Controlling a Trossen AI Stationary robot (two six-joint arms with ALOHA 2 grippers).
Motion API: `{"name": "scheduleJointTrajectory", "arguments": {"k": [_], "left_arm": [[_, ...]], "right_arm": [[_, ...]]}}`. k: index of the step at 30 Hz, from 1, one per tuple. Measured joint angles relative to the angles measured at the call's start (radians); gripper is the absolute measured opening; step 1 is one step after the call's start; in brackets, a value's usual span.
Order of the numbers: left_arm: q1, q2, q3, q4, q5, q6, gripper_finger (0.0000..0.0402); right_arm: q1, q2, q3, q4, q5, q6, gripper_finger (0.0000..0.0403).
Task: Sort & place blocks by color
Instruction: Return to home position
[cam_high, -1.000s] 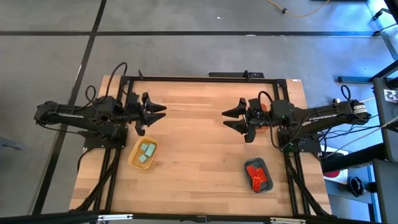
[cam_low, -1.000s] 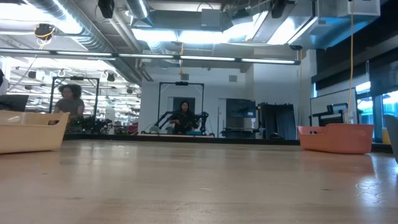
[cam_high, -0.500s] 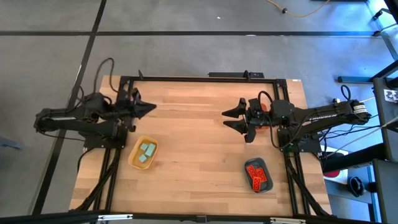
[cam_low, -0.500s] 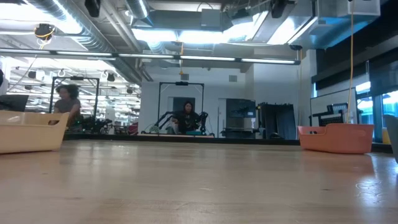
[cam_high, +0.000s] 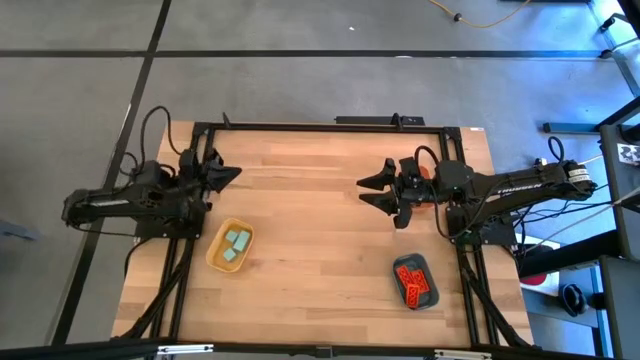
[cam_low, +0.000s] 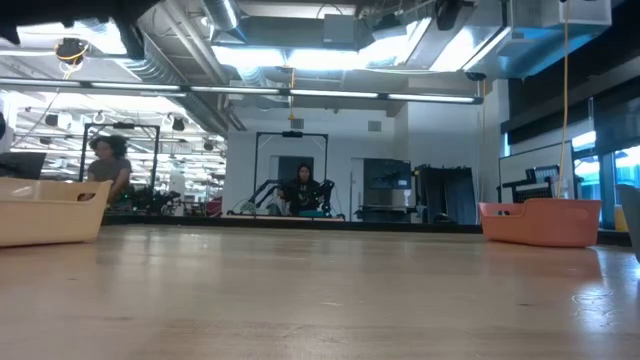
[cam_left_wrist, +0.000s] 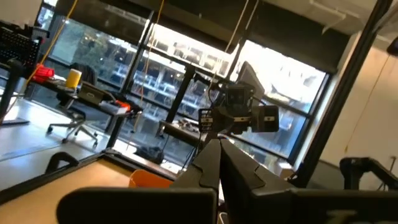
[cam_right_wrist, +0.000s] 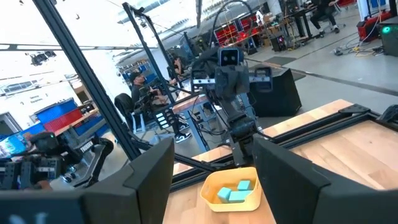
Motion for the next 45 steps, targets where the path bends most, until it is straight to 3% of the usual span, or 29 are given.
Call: {"name": "scheduleJointTrajectory", "arguments": {"k": [14,18,23,35,40,45], "left_arm": [[-0.134,-0.003,-0.277,0.235,-0.133,-0.058,0.0],[-0.136,-0.012,-0.276,0.168,-0.145,-0.064,0.0],[-0.135,-0.012,-0.276,0.127,-0.078,-0.075,0.0],[-0.135,-0.011,-0.276,0.011,-0.044,0.113,0.0],[-0.135,-0.01,-0.276,0.006,-0.047,0.108,0.0],[-0.135,-0.01,-0.276,0.006,-0.047,0.108,0.0]], "right_arm": [[0.001,0.0,0.0,0.0,-0.027,0.0,0.0222],[0.001,0.0,0.0,-0.004,-0.026,-0.004,0.0222],[0.001,0.0,0.0,-0.031,-0.026,0.002,0.0222],[0.001,-0.007,0.0,-0.029,-0.025,0.029,0.0222],[0.0,-0.09,0.0,-0.132,-0.023,0.002,0.0212],[0.0,-0.245,-0.004,-0.297,0.002,-0.093,0.0158]]}}
